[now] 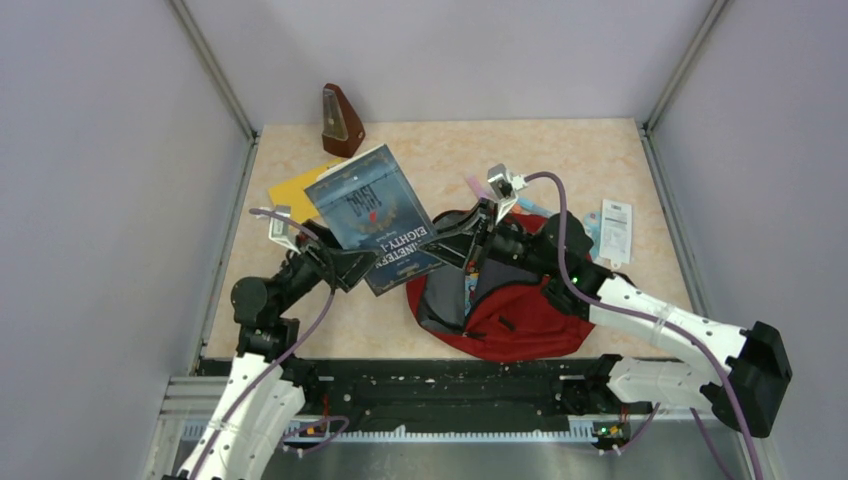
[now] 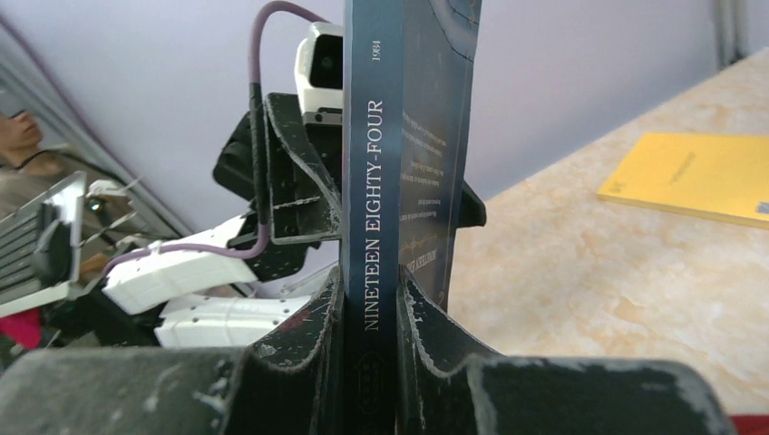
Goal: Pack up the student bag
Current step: Pick up the book from the center of the board.
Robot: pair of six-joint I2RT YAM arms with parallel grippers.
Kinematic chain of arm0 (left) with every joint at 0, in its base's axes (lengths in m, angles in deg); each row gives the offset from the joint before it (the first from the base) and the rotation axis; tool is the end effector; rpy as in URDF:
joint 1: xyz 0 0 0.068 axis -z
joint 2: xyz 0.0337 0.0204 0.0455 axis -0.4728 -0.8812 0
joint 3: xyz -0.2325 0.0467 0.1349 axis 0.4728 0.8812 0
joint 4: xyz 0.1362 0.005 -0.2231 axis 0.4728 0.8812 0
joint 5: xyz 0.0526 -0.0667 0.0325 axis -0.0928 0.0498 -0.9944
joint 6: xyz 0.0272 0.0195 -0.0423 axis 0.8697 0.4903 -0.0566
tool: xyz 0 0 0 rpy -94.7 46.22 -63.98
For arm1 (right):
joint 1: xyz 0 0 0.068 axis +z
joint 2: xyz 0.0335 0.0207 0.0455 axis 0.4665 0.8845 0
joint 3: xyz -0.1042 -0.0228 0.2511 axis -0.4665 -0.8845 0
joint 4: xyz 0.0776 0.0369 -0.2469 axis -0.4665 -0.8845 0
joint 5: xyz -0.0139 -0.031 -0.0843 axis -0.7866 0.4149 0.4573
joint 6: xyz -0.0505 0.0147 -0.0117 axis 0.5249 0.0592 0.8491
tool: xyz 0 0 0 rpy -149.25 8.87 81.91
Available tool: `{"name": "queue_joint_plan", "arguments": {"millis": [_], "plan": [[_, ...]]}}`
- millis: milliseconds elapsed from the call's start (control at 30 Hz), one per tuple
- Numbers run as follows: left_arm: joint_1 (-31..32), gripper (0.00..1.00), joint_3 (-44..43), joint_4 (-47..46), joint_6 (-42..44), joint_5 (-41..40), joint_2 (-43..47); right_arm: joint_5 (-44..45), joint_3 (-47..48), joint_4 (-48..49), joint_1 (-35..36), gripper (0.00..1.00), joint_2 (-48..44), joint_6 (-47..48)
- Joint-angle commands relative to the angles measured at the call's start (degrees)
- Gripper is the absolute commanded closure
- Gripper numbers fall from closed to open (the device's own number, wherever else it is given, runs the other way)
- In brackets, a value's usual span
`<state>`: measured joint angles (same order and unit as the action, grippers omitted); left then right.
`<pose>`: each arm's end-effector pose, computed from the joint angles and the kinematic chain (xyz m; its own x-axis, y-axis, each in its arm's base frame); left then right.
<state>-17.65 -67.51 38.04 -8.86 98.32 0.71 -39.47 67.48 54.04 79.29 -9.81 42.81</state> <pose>0.1279 -0.0475 0.3134 -0.3977 -0.5760 -0.7142 0.7276 0.2762 -0.6279 0.1468 0.2061 0.3690 -0.4087 0.3208 -0.8544 -0.8737 0.1331 0.4679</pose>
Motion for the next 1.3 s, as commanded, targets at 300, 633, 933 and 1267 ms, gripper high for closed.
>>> {"name": "queue_joint_plan", "arguments": {"millis": [300,633,933,1267], "plan": [[0.3,0.17,-4.6,-15.5,-6.8,8.5,-0.5,-7.0,2.0,17.8,0.2,1.0,-3.1,-2.8],[0.3,0.7,-2.3,-17.6,-8.7,8.5,1.6,-4.1,0.7,13.8,0.2,1.0,-3.3,-0.7],[0.3,1.0,-1.7,-11.7,-6.4,5.2,1.8,11.7,2.0,-6.4,0.2,0.72,-4.6,10.6],[0.4,1.0,-5.0,13.4,9.9,-4.0,-3.5,52.8,9.5,-47.2,-2.1,0.05,-5.8,15.0]]}}
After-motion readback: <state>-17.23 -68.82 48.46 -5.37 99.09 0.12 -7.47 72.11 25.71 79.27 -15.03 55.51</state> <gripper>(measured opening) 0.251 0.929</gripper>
